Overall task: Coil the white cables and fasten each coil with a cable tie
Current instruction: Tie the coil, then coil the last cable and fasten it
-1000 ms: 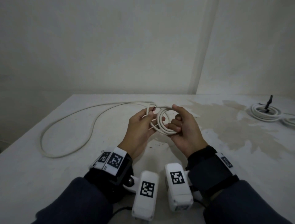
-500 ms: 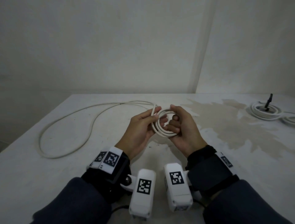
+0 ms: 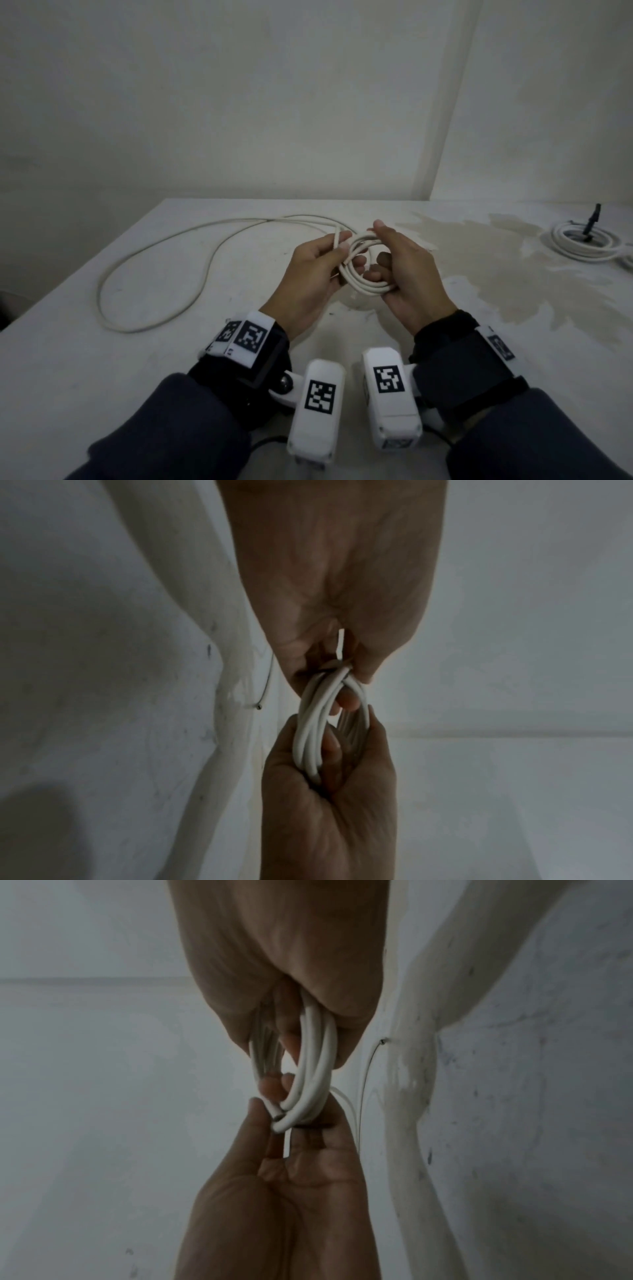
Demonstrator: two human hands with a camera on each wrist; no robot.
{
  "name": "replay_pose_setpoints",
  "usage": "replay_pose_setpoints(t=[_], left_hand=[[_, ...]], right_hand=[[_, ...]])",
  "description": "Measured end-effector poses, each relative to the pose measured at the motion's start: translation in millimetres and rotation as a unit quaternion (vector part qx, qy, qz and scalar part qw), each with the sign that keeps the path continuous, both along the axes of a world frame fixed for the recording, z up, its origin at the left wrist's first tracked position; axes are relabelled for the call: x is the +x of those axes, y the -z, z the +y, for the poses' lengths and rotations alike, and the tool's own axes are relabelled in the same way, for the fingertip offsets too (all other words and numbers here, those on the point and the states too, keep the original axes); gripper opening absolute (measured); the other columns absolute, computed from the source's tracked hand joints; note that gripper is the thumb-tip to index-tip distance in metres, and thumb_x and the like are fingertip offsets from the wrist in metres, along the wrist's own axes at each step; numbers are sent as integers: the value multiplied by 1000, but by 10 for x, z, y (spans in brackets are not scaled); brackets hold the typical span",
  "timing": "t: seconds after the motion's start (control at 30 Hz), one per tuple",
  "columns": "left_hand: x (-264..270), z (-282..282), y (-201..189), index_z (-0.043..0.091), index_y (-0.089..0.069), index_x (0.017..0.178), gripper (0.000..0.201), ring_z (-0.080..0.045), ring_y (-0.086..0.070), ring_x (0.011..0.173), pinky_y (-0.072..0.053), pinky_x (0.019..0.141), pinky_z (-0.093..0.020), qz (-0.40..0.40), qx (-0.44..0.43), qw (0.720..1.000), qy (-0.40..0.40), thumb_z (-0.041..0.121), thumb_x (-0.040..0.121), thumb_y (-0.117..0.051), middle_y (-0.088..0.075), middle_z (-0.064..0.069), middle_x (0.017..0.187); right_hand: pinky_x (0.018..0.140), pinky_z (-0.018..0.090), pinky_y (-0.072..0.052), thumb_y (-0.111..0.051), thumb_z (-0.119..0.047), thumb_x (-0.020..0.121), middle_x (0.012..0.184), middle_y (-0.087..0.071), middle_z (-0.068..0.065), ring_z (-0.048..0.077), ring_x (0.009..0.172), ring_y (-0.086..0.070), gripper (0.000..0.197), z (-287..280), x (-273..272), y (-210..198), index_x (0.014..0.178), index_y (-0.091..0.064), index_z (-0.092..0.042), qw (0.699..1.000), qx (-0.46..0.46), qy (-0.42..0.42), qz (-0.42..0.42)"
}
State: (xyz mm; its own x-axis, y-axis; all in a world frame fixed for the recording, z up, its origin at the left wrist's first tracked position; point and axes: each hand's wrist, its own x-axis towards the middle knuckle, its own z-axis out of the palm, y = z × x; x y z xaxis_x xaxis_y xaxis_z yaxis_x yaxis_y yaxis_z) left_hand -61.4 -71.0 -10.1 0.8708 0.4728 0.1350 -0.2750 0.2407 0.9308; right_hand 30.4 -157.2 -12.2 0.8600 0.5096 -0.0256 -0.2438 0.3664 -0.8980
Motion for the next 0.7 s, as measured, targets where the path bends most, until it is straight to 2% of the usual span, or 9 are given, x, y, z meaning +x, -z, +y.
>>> replay_pose_setpoints(t=[0.07, 0.13, 0.23, 0.33, 0.43, 0.5, 0.57, 0.63, 0.7], left_hand=[[-2, 0, 2, 9, -65, 102, 22, -7, -60, 63, -55, 66, -20, -6, -31, 999, 15, 7, 99, -44, -67, 0, 77], [6, 2, 11, 7, -64, 103, 24, -8, -53, 55, -51, 60, -21, 7, -17, 1000, 21, 13, 101, -41, -62, 2, 63], [27, 1, 12, 6, -59, 84, 36, -11, -40, 44, -38, 50, -24, 37, 42, 998, 12, 22, 104, -33, -43, 1, 45], [26, 12, -29, 8, -48, 71, 38, -8, -34, 38, -35, 42, -20, 55, 88, 994, -9, 17, 103, -30, -40, 6, 41], [16, 30, -60, 12, -48, 69, 38, -6, -34, 38, -34, 44, -21, 57, 134, 989, -25, 15, 102, -30, -40, 4, 48], [29, 36, -64, 14, -52, 74, 37, -6, -34, 40, -35, 45, -21, 66, 163, 984, -34, 18, 104, -30, -38, 4, 52], [50, 40, -61, 15, -57, 81, 36, -7, -35, 42, -36, 46, -21, 80, 194, 977, -42, 27, 104, -32, -37, 7, 50], [56, 53, -59, 16, -59, 81, 38, -6, -38, 41, -37, 46, -21, 90, 233, 967, -51, 36, 103, -35, -39, 12, 45], [52, 69, -57, 12, -63, 81, 42, -5, -41, 40, -38, 46, -20, 89, 283, 953, -67, 42, 100, -40, -42, 12, 43]], right_hand=[[43, 24, -36, -68, -20, 87, 52, -32, 2, 14, 37, -33, 16, -7, -5, -12, 74, -62, -11, 1000, 3, -9, -3], [47, 25, -35, -68, -17, 86, 51, -31, 2, 15, 37, -31, 17, -6, -14, -9, 71, -63, -11, 1000, -4, -31, -1], [38, 21, -33, -64, -14, 87, 49, -31, 0, 14, 34, -29, 15, 2, -61, -12, 73, -62, -8, 997, -37, -66, -9], [35, 21, -32, -63, -14, 88, 50, -33, 3, 14, 34, -30, 12, 34, -132, -45, 81, -59, -5, 995, -49, -87, -20], [35, 21, -30, -63, -18, 90, 48, -33, 3, 11, 34, -29, 17, 62, -140, -42, 81, -54, -6, 994, -47, -92, -22], [36, 22, -32, -64, -25, 91, 49, -35, 2, 11, 36, -30, 22, 74, -135, -23, 93, -55, -5, 994, -45, -94, -27], [38, 24, -36, -64, -35, 90, 49, -41, -1, 10, 38, -36, 42, 71, -127, -1, 117, -49, -7, 994, -54, -94, -25], [42, 26, -40, -60, -42, 91, 57, -45, -1, 9, 41, -39, 54, 66, -138, 7, 134, -38, -20, 993, -60, -98, -34], [43, 25, -41, -53, -45, 94, 62, -54, -3, 7, 41, -40, 54, 63, -165, -9, 140, -32, -27, 991, -47, -114, -47]])
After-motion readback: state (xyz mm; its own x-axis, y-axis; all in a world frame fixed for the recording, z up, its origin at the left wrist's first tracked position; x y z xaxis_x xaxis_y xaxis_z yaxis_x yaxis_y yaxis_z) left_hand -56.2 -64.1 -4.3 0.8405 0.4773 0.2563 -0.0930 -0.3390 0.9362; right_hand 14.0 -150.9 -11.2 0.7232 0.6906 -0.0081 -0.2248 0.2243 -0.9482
